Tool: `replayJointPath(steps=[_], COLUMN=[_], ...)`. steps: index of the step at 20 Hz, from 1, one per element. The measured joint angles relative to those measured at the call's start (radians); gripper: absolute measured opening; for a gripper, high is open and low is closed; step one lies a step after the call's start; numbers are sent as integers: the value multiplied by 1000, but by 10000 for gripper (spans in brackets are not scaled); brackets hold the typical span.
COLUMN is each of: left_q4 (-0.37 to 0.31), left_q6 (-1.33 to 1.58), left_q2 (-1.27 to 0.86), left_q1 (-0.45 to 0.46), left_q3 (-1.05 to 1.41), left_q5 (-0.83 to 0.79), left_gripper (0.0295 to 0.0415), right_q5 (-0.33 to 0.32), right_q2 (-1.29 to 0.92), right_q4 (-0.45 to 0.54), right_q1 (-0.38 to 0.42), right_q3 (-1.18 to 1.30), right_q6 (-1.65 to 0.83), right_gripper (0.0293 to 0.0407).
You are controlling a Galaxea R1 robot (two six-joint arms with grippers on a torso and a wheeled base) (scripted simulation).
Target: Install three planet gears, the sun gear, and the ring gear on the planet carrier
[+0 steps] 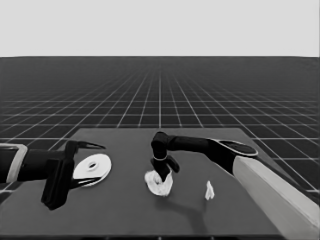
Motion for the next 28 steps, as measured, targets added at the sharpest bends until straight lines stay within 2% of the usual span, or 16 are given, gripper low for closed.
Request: replayJointPath(steps=[2,3,4,10,11,12,13,16,20,21,22,23,25,28], left_q4=[0,0,0,0,0,0,0,0,0,0,0,0,0,0], left_q6=[0,0,0,0,0,0,0,0,0,0,0,0,0,0], left_q2=[0,0,0,0,0,0,0,0,0,0,0,0,0,0], left_q1=[0,0,0,0,0,0,0,0,0,0,0,0,0,0], left_q3=[0,0,0,0,0,0,0,0,0,0,0,0,0,0], left_q5=[0,0,0,0,0,0,0,0,0,0,0,0,0,0], left_gripper=[385,385,385,385,385,385,385,385,385,385,385,385,385,385], right_q5=[0,0,0,0,-26,-36,-39,-39,-38,110,197,247,295,316], right_q2=[0,0,0,0,-9,-12,-14,-16,-17,-293,-717,-982,-1215,-1307], right_q4=[0,0,0,0,43,71,88,110,116,-103,-234,-311,-383,-414], right_q1=[0,0,0,0,49,87,109,132,137,12,-106,-170,-223,-243], right_q3=[0,0,0,0,39,57,65,71,72,529,883,1090,1288,1372], right_q6=[10,12,13,15,-378,-625,-773,-943,-982,-1400,-1664,-1819,-1964,-2025], right_gripper=[369,380,383,385,393,391,388,385,385,405,395,389,385,385])
